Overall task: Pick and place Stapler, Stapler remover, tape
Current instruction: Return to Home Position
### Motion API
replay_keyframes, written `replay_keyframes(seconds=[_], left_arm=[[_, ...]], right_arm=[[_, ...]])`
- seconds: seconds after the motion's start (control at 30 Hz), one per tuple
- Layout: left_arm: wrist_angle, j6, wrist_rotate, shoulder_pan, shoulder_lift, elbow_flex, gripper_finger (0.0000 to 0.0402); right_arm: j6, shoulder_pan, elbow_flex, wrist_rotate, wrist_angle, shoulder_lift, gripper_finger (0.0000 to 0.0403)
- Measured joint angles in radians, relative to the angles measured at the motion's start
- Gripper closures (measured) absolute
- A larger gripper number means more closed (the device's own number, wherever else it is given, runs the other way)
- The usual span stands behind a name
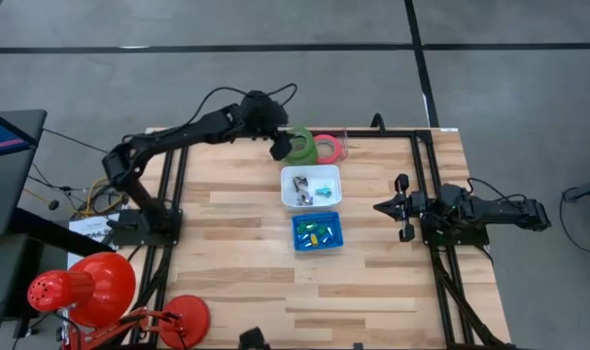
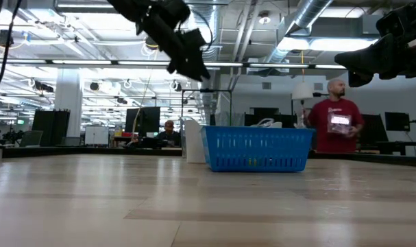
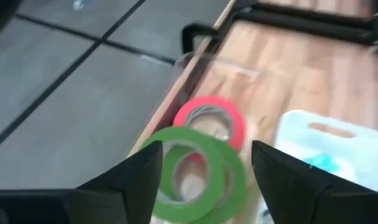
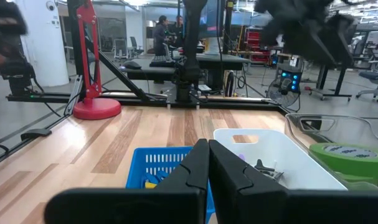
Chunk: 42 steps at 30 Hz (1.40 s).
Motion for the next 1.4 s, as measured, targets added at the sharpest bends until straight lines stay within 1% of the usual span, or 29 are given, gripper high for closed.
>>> replay_keyframes(seconds=[0.23,0.33,0.5,0.7,0.83,0.97,1.13,1.4], left_arm=[[-0.019,0.0,0.0,-0.117,-0.071,-0.002,0.0218],[-0.013,0.0,0.003,-0.175,-0.104,-0.049,0.0242],[0.001,0.0,0.003,-0.276,-0.177,-0.181,0.0281],[0.11,0.001,0.004,-0.38,-0.295,-0.382,0.0327],[0.187,0.0,0.004,-0.43,-0.384,-0.514,0.0356],[0.226,0.0,0.004,-0.468,-0.468,-0.632,0.0379],[0.274,-0.008,0.004,-0.508,-0.579,-0.767,0.0397],[0.37,-0.129,0.004,-0.548,-0.722,-0.949,0.0395]], right_arm=[[0.0,0.0,0.0,0.0,0.0,0.0,0.0402],[0.0,0.0,0.0,0.0,0.0,0.0,0.0402],[0.0,0.0,0.0,0.0,0.0,0.0,0.0402],[0.0,0.0,0.0,0.0,0.0,0.0,0.0402],[0.0,0.0,0.0,0.0,0.0,0.0,0.0402],[0.0,0.0,0.0,0.0,0.0,0.0,0.0402],[0.0,0.0,0.0,0.0,0.0,0.0,0.0402],[0.0,0.0,0.0,0.0,0.0,0.0,0.0402]])
